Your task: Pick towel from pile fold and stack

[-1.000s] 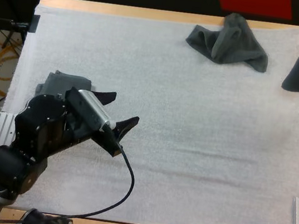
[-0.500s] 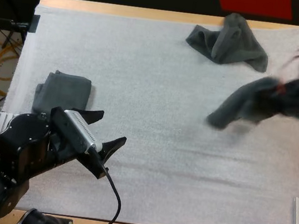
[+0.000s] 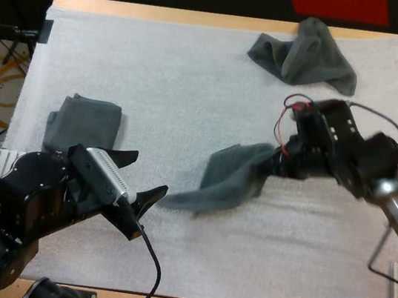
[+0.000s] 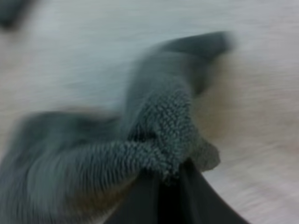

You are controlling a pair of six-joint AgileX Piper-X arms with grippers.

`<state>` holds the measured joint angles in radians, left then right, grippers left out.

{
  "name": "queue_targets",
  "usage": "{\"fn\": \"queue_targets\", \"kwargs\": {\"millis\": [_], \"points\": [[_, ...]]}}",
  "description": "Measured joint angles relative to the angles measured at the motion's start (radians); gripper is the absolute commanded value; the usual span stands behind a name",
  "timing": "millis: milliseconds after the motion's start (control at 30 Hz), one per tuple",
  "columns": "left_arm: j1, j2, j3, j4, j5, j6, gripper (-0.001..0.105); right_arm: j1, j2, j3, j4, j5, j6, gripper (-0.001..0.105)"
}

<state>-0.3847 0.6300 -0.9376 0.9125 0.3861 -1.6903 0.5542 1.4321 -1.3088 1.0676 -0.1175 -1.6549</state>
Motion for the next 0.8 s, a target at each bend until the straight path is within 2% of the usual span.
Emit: {"fn": "queue_targets", "kwargs": {"millis": [100,267,367,433,467,500,533,667,800], "points": [[0.0,0.0,0.0,0.0,0.0,0.001,0.069,-0.077,0.107,0.005,-0.08,0.101,-0.058,0.0],[0.0,0.0,0.0,0.0,0.0,0.013,0.069,-0.161,0.232,-0.003,-0.185,0.15,-0.08,0.001],[0.0,0.0,0.0,0.0,0.0,0.015,0.069,-0.173,0.246,-0.022,-0.185,0.153,-0.084,0.022],[0.0,0.0,0.0,0.0,0.0,0.015,0.069,-0.179,0.246,-0.049,-0.178,0.153,-0.084,0.053],[0.0,0.0,0.0,0.0,0.0,0.015,0.069,-0.18,0.246,-0.065,-0.173,0.155,-0.085,0.059],[0.0,0.0,0.0,0.0,0.0,0.016,0.069,-0.18,0.246,-0.086,-0.166,0.16,-0.088,0.072],[0.0,0.0,0.0,0.0,0.0,0.018,0.069,-0.18,0.246,-0.11,-0.157,0.169,-0.092,0.08],[0.0,0.0,0.0,0.0,0.0,0.022,0.069,-0.18,0.239,-0.17,-0.12,0.242,-0.11,0.079],[0.0,0.0,0.0,0.0,0.0,0.022,0.069,-0.18,0.197,-0.18,-0.061,0.255,-0.11,0.068]]}}
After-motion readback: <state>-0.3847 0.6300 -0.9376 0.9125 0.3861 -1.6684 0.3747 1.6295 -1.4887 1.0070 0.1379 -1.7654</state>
